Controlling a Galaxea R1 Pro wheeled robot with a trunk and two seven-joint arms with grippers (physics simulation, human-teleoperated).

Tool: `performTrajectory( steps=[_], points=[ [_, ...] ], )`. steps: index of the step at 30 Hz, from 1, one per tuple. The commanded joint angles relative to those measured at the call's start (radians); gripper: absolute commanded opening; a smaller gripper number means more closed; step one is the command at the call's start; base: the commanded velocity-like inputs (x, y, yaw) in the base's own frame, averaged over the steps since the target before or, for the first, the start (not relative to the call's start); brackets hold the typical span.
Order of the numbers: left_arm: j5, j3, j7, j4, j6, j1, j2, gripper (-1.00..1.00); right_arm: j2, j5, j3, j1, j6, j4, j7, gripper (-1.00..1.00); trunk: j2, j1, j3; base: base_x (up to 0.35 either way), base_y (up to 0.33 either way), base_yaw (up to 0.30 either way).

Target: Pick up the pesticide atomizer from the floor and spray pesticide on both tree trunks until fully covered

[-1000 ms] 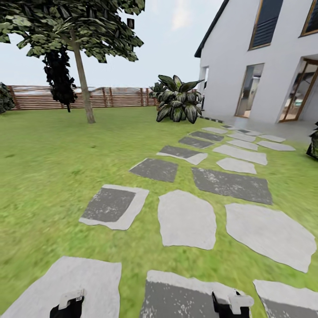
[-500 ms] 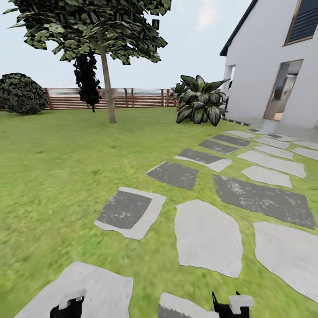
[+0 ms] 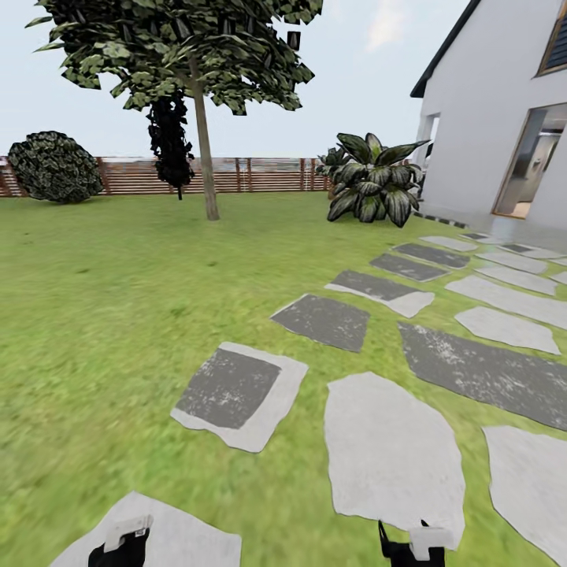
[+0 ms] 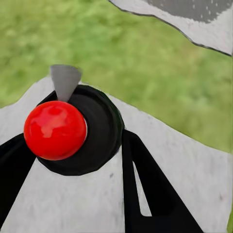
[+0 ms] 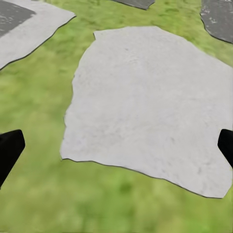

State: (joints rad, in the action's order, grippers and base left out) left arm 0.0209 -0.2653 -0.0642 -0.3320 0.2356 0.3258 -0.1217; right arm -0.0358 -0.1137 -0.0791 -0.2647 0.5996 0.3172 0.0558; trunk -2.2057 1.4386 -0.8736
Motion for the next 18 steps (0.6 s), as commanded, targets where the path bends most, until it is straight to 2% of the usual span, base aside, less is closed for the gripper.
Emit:
performTrajectory(
  steps=[1,18],
  points=[
    [0.002,-0.008,-0.007,0.001,0.003,0.001,0.001,-1.00,0.001,-0.011,-0.005,-0.001,0.003,-0.001,0.004,1.00,0.000,0.000,-0.001,0.339,0.000,0.002],
    [0.002,-0.008,-0.007,0.002,0.003,0.001,-0.001,-1.00,-0.001,-0.011,-0.005,-0.001,0.003,0.000,0.004,1.00,0.000,0.000,-0.001,0.339,0.000,0.000]
  ],
)
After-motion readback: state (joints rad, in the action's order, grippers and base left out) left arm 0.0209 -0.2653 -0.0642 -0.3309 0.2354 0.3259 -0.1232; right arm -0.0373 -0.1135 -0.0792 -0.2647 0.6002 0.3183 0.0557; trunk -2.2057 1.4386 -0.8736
